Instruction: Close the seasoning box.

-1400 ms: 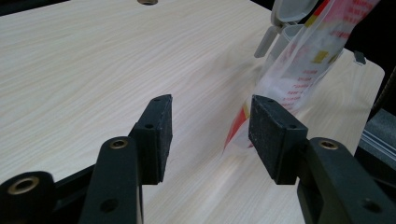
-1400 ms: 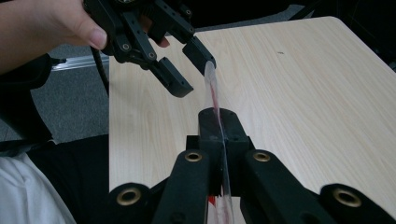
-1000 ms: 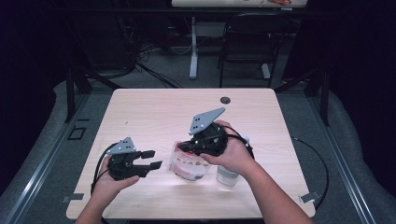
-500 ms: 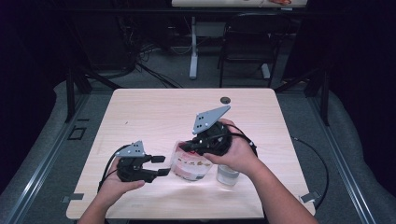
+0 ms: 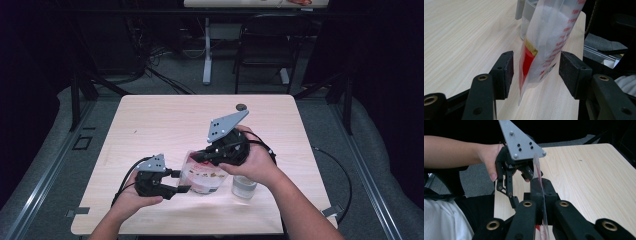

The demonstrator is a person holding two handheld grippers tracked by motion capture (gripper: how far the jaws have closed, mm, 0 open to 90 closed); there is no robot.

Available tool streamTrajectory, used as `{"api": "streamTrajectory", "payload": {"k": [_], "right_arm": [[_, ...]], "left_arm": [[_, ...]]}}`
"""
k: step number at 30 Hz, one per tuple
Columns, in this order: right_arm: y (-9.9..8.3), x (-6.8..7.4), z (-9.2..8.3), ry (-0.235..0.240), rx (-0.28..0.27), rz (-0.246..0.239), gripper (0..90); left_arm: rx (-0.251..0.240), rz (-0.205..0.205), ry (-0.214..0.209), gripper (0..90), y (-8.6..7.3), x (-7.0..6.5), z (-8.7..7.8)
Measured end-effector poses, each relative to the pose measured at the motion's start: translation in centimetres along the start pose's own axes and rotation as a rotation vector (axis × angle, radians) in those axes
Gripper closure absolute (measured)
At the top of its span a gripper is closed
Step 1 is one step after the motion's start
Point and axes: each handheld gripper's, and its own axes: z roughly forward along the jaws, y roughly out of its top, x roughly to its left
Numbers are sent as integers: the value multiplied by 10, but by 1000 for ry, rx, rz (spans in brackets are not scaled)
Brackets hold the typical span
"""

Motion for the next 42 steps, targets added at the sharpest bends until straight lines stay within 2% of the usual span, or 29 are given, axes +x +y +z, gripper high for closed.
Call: {"api": "streamTrajectory", "payload": {"k": [5, 9, 15, 18, 23, 28, 32, 42], "right_arm": [[1, 1, 0, 2, -3, 0, 900], [2, 1, 2, 9, -4, 0, 900], [4, 2, 2, 11, -9, -2, 900], [5, 1, 2, 13, -15, -3, 900], [6, 2, 1, 21, -30, 0, 900], [7, 3, 2, 18, -25, -6, 900], [7, 3, 1, 15, -25, -6, 900], [5, 3, 1, 22, -33, 1, 900]], "left_arm": [[10, 9, -6, 456, 0, 0, 4], [5, 3, -28, 451, -2, -1, 9], [22, -1, -34, 437, -5, 0, 17], [29, -2, -36, 432, -6, 0, 20], [55, 17, -33, 420, -8, -2, 27], [56, 21, -24, 419, -8, -3, 28], [34, 7, -32, 442, -10, -1, 27], [49, -7, -53, 521, -11, -1, 24]]}}
